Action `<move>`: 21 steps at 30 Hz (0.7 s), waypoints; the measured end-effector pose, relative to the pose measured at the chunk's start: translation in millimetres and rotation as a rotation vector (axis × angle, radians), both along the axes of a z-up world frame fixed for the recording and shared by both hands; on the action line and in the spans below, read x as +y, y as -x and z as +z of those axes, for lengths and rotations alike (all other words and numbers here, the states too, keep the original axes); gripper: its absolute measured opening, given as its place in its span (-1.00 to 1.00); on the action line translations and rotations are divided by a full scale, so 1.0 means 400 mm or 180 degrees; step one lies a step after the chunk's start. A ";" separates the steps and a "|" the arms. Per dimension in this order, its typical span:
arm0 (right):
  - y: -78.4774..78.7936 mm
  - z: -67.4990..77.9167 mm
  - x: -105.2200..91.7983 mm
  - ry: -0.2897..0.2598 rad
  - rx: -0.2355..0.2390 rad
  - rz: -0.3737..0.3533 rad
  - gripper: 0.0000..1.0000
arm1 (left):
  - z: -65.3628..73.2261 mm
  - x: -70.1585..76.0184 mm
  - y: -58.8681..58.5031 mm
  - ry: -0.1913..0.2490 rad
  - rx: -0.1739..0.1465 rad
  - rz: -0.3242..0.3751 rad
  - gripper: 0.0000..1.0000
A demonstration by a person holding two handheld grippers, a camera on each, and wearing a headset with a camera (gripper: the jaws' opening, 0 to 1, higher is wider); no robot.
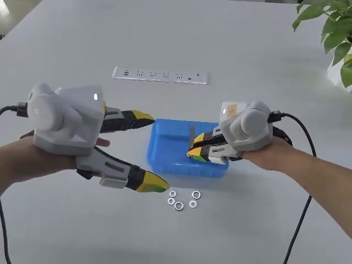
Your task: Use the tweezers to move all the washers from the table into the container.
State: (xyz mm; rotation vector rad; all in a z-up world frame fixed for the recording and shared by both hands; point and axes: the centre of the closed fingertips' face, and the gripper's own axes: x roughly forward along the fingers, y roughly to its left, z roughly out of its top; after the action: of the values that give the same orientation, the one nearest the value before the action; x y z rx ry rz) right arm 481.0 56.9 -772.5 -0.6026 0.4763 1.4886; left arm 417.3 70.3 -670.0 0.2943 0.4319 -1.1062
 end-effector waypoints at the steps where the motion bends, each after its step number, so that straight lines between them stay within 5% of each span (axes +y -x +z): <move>1: 0.001 -0.004 -0.001 0.0012 0.0002 0.0006 -0.83 | -0.002 -0.002 -0.006 -0.0011 -0.0005 -0.0006 0.66; 21: -0.002 -0.002 0.002 0.0022 -0.0017 0.0017 -0.83 | -0.049 -0.052 -0.103 -0.0276 -0.0155 -0.0320 -0.22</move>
State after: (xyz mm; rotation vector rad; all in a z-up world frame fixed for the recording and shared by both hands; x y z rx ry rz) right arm 481.8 57.8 -773.4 -0.6135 0.4760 1.4906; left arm 458.6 49.7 -689.6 0.4224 0.4260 -1.1777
